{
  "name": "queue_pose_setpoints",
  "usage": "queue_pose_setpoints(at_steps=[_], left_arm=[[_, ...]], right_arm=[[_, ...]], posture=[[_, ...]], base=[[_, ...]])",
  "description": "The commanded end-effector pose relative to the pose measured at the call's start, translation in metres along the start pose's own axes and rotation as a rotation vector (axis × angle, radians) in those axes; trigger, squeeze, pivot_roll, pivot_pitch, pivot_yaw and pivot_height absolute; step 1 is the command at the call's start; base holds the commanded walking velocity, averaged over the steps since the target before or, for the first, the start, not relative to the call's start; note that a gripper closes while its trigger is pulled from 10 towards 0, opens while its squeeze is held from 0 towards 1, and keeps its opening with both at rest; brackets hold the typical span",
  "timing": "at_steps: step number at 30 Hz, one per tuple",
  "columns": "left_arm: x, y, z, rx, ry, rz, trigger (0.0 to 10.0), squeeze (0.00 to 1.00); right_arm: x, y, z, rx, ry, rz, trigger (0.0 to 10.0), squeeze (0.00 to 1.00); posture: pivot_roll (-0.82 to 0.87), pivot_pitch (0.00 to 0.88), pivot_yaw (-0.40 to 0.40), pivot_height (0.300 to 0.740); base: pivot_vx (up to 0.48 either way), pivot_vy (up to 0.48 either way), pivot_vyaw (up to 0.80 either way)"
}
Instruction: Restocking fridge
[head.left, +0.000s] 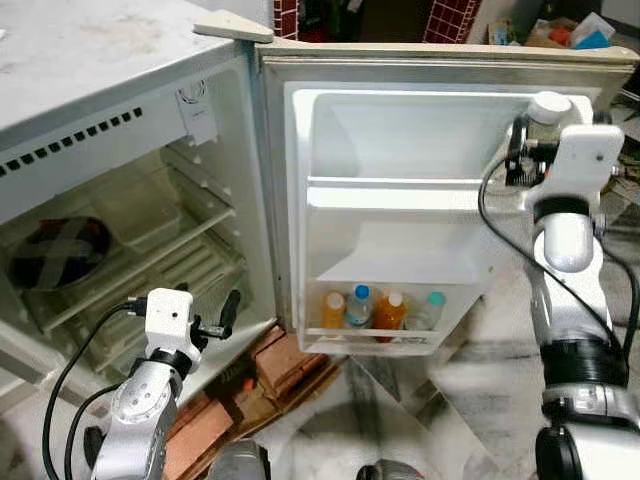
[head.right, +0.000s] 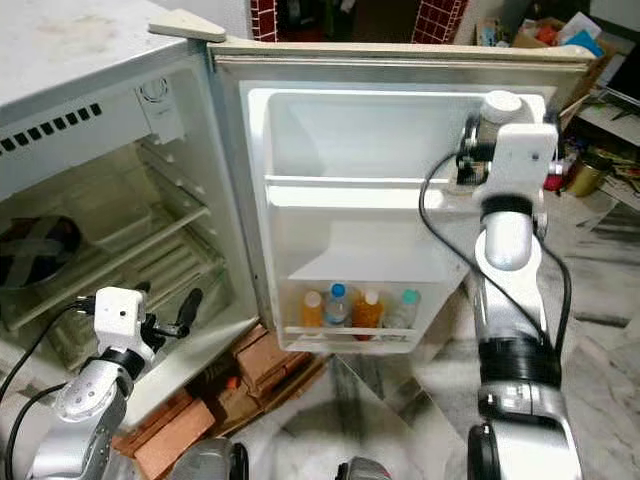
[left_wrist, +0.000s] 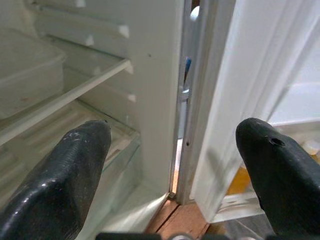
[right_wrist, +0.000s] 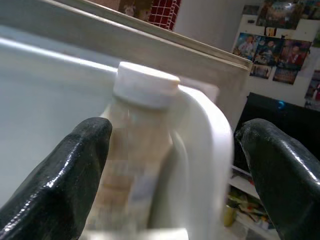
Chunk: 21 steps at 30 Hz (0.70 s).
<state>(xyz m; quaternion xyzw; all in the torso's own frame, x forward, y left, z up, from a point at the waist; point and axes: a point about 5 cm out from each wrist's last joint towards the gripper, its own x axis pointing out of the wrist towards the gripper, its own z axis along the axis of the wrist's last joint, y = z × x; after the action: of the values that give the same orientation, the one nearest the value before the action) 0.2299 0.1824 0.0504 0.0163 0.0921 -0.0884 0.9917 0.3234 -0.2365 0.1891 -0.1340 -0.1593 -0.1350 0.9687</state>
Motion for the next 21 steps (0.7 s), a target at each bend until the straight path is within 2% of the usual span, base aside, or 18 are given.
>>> queue_pose_setpoints(at_steps=[1, 6, 8, 9, 10, 11, 13, 14, 15, 16, 17, 18, 21], left_arm=[[0.000, 0.001, -0.001, 0.014, 0.006, 0.002, 10.0, 0.00], [0.002, -0.001, -0.002, 0.013, 0.008, 0.005, 10.0, 0.00], [0.002, -0.001, -0.002, 0.013, 0.008, 0.005, 10.0, 0.00], [0.002, -0.001, -0.002, 0.012, 0.009, 0.003, 10.0, 0.00], [0.003, -0.001, -0.002, 0.013, 0.009, 0.003, 10.0, 0.00], [0.003, -0.001, -0.002, 0.013, 0.008, 0.003, 10.0, 0.00], [0.004, -0.001, -0.002, 0.011, 0.011, 0.007, 10.0, 0.00], [0.004, -0.001, -0.002, 0.011, 0.011, 0.008, 10.0, 0.00], [0.004, -0.001, -0.002, 0.011, 0.011, 0.009, 10.0, 0.00], [0.004, -0.001, -0.002, 0.011, 0.011, 0.009, 10.0, 0.00], [0.004, -0.001, -0.002, 0.011, 0.012, 0.010, 10.0, 0.00], [0.004, -0.001, -0.002, 0.011, 0.012, 0.010, 10.0, 0.00], [0.004, -0.001, -0.003, 0.009, 0.012, 0.016, 10.0, 0.00]], right_arm=[[-0.002, 0.003, 0.008, -0.004, -0.027, 0.008, 10.0, 1.00], [-0.035, 0.009, -0.011, -0.013, 0.046, -0.021, 10.0, 1.00], [-0.037, 0.009, -0.013, -0.011, 0.054, -0.021, 10.0, 1.00], [-0.047, 0.013, -0.023, 0.003, 0.117, -0.015, 10.0, 1.00], [-0.052, 0.016, -0.029, 0.004, 0.145, 0.003, 10.0, 0.92], [-0.056, 0.017, -0.032, 0.002, 0.163, 0.016, 10.0, 0.92], [-0.063, 0.021, -0.039, -0.009, 0.192, 0.049, 10.0, 0.56], [-0.065, 0.021, -0.042, -0.011, 0.206, 0.055, 10.0, 0.29], [-0.067, 0.020, -0.047, -0.011, 0.229, 0.055, 10.0, 0.14], [-0.067, 0.020, -0.047, -0.011, 0.229, 0.055, 10.0, 0.14], [-0.069, 0.020, -0.052, -0.008, 0.256, 0.058, 10.0, 0.00], [-0.069, 0.020, -0.052, -0.008, 0.256, 0.058, 10.0, 0.00], [-0.077, 0.021, -0.068, -0.028, 0.344, 0.105, 10.0, 0.00]], posture=[[0.08, 0.000, -0.028, 0.740], [0.08, 0.000, -0.025, 0.740], [0.08, 0.000, -0.025, 0.740], [0.07, 0.000, -0.024, 0.740], [0.07, 0.000, -0.024, 0.740], [0.07, 0.000, -0.024, 0.740], [0.07, 0.000, -0.023, 0.740], [0.07, 0.000, -0.023, 0.740], [0.07, 0.000, -0.025, 0.740], [0.07, 0.000, -0.025, 0.740], [0.07, 0.000, -0.024, 0.740], [0.07, 0.000, -0.024, 0.740], [0.07, 0.000, -0.026, 0.740]], base=[[0.000, 0.000, 0.00], [0.000, -0.154, 0.00], [0.000, -0.306, 0.00], [0.000, -0.394, 0.00], [0.000, -0.398, 0.00], [0.000, -0.398, 0.00], [0.000, -0.435, 0.00], [0.000, -0.454, 0.00], [0.000, -0.458, 0.00], [0.000, -0.458, 0.00], [0.000, -0.458, 0.00], [0.000, -0.458, 0.00], [0.000, -0.460, 0.00]])
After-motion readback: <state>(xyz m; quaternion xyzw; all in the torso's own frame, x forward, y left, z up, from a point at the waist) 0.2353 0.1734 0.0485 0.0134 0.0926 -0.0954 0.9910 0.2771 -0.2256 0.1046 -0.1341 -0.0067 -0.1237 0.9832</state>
